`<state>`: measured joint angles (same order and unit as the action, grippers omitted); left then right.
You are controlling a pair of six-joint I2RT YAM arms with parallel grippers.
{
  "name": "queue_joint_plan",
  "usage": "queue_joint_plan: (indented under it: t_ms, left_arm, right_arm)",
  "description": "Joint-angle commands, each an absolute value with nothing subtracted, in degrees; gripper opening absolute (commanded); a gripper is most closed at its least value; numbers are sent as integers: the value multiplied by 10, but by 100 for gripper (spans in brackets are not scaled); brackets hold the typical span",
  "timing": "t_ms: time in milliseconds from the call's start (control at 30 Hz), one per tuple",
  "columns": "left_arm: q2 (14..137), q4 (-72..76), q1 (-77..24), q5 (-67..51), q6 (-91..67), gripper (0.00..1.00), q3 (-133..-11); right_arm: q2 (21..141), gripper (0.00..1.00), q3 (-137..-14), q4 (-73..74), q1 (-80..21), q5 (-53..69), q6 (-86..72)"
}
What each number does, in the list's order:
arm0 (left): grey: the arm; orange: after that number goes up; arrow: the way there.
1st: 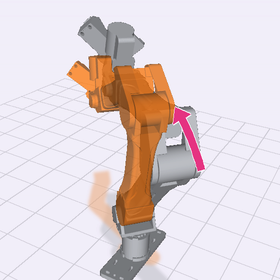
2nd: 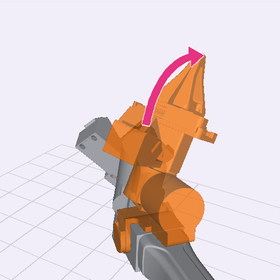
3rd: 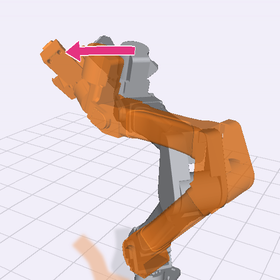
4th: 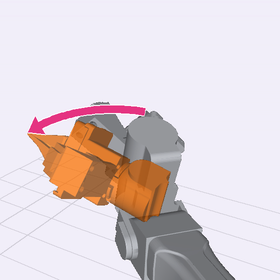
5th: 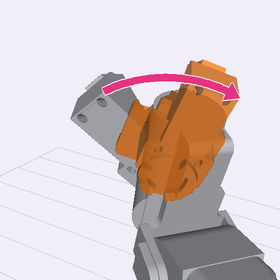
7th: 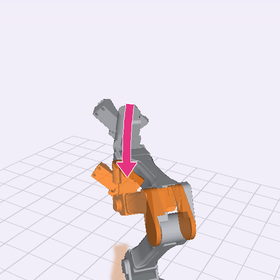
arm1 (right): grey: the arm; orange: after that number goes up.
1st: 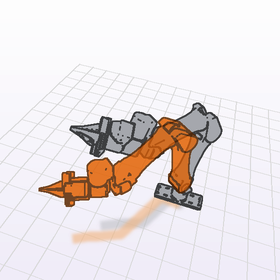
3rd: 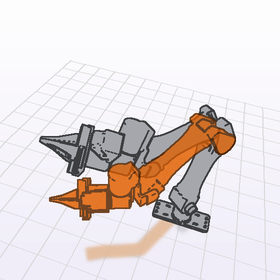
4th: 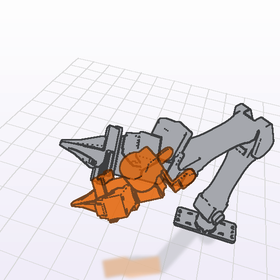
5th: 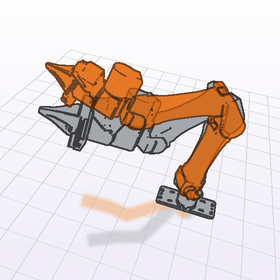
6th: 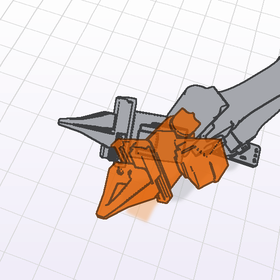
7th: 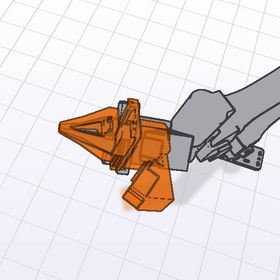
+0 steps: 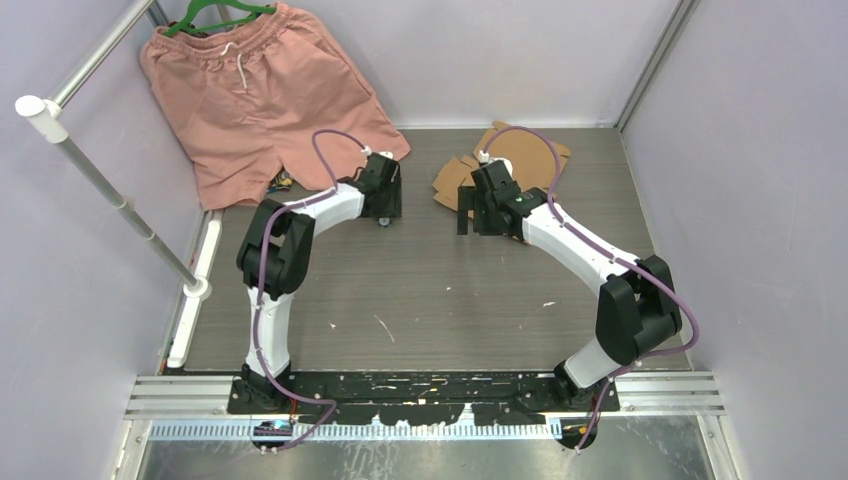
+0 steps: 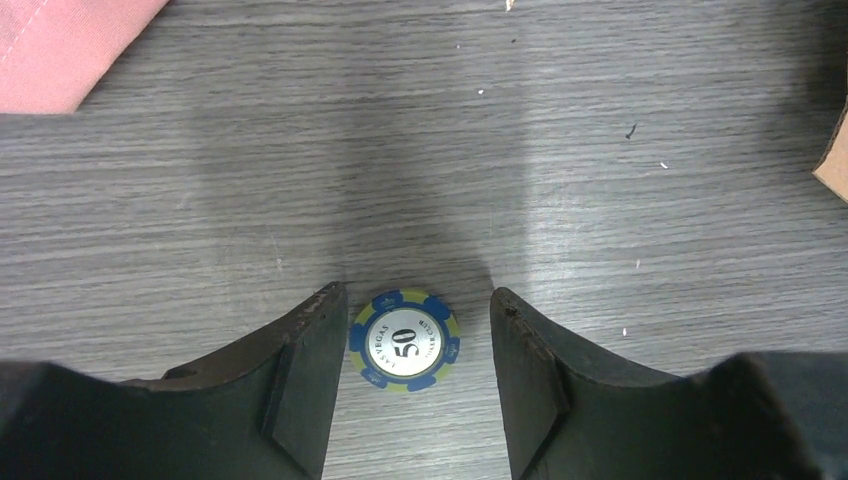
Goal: Fold the paper box
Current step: Move the product to the center of the board.
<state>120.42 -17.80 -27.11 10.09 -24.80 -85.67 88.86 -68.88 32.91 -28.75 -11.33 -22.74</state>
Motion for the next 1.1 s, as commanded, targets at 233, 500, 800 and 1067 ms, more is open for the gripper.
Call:
queue_joint_plan:
  t_ms: [233, 500, 800, 1067]
  left_arm:
    - [1176, -219, -285, 135, -257, 57, -793]
    - [1186, -209, -298, 140, -257, 55, -785]
    - [1201, -219, -303, 138, -252, 40, -801]
    - [1185, -244, -303, 170, -251, 39, -778]
  right_arm:
    - [864, 90, -679, 300, -285, -93, -243]
    - [863, 90, -672, 295, -285, -86, -248]
    - [858, 90, -670, 296, -285, -87, -243]
    - [860, 90, -673, 296, -285, -82, -241]
